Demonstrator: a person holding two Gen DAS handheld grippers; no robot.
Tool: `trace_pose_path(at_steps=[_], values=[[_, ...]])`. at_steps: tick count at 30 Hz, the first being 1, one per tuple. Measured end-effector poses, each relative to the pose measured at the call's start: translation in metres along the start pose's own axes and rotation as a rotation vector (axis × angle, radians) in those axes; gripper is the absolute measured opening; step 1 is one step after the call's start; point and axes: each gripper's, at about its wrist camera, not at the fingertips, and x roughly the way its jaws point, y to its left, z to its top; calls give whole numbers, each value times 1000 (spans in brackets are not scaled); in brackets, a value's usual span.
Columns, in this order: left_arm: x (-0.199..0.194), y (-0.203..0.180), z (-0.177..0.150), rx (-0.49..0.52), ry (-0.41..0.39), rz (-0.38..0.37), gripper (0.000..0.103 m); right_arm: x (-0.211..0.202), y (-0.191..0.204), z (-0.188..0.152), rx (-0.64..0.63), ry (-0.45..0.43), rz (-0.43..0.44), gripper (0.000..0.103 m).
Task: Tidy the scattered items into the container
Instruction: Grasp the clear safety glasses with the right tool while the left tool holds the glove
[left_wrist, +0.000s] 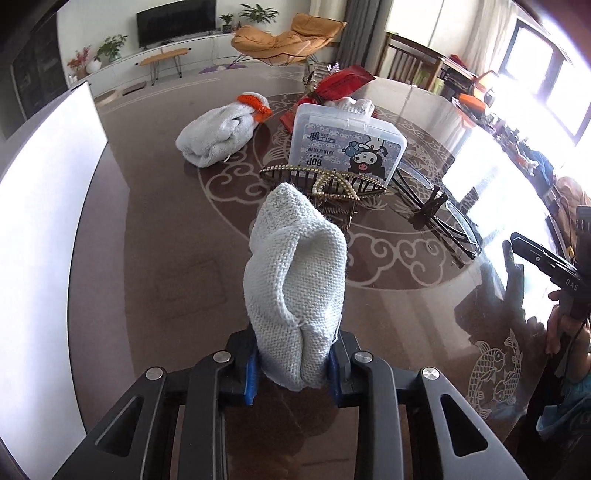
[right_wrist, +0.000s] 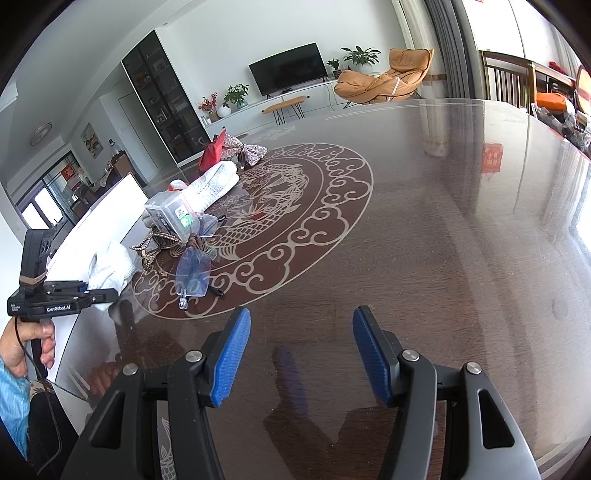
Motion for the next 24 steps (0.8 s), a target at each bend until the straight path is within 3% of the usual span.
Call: trace_pose_path(at_steps=[3, 6, 9, 11, 15, 19, 24], values=[[-7, -12, -20, -46, -43, 71, 32, 2, 6, 2, -26, 17, 8, 61], [-7, -23, -27, -42, -66, 101, 41, 13, 24, 10, -82, 75, 154, 61], [-4, -30, -27, -42, -82, 95, 61, 23, 58, 27, -197, 94, 192, 61], [-2, -30, -26, -56, -89, 93, 74, 34, 82, 40, -291, 105, 185, 61], [1, -25, -20, -105, -106, 107, 76, 77, 110, 56, -373, 198, 111, 61], [9, -30, -14, -110, -94, 147, 94, 109, 121, 58, -407, 248, 76, 61], [18, -40, -10, -103, -87, 200, 103, 115, 132, 53, -509, 221, 31, 61]])
